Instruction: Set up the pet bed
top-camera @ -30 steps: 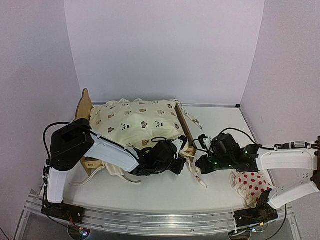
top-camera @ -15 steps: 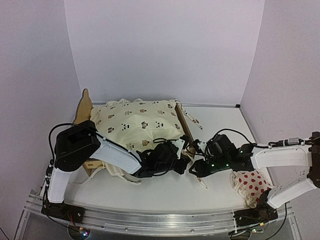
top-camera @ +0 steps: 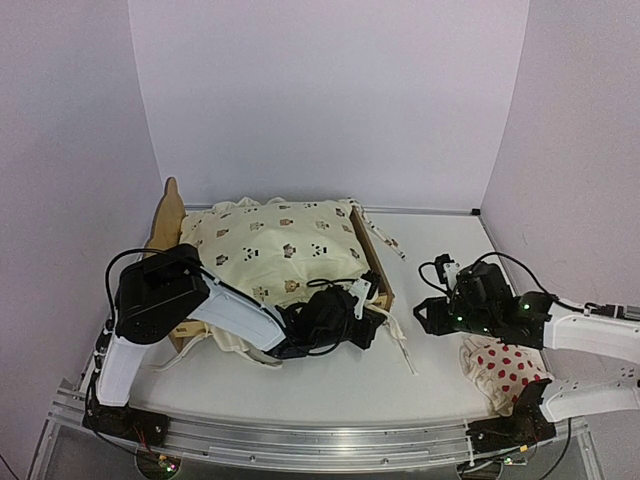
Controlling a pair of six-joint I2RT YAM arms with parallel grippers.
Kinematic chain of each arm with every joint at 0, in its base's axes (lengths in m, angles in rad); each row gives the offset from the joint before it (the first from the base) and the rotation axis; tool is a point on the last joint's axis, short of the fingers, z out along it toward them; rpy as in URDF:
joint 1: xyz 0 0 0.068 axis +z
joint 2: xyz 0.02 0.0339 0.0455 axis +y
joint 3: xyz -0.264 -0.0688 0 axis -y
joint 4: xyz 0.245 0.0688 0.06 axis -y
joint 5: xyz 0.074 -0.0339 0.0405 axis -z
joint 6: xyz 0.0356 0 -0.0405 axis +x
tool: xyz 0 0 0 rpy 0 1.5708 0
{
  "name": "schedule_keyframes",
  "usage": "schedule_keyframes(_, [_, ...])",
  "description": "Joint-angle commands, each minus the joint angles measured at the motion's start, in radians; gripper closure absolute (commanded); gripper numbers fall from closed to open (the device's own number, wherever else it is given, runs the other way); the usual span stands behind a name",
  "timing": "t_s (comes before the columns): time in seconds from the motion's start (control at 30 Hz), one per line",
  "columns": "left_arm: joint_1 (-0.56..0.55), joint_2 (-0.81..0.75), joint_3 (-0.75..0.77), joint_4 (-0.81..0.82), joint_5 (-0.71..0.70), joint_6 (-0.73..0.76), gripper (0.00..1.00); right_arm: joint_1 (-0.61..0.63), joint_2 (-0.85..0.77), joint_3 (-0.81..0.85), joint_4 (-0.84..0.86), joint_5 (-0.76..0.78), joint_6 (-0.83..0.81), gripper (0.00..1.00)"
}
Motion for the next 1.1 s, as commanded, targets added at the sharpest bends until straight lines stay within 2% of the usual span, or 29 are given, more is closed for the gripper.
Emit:
schedule_keyframes(0.0, [0.007, 0.021, 0.014, 0.054, -0.003, 0.019, 1.0, -0.061, 0.065, -0.001, 0.037, 0.084, -0.009, 0.53])
schedule_keyframes(0.23, [0.008, 0.026, 0.022, 0.048, 0.002, 0.026, 1.0, -0.084, 0.255, 0.071, 0.108, -0.156, -0.116, 0.55])
schedule_keyframes(0.4, [0.007, 0.024, 0.022, 0.045, 0.005, 0.03, 1.0, -0.091, 0.33, 0.063, 0.206, -0.223, -0.145, 0.55])
schedule_keyframes(0.8, [0.008, 0.015, 0.029, 0.026, 0.009, 0.037, 1.0, -0.102, 0.409, 0.056, 0.303, -0.35, -0.198, 0.52])
schedule_keyframes(1.07, [0.008, 0.006, 0.025, 0.021, 0.014, 0.04, 1.0, -0.105, 0.443, 0.045, 0.369, -0.328, -0.218, 0.53])
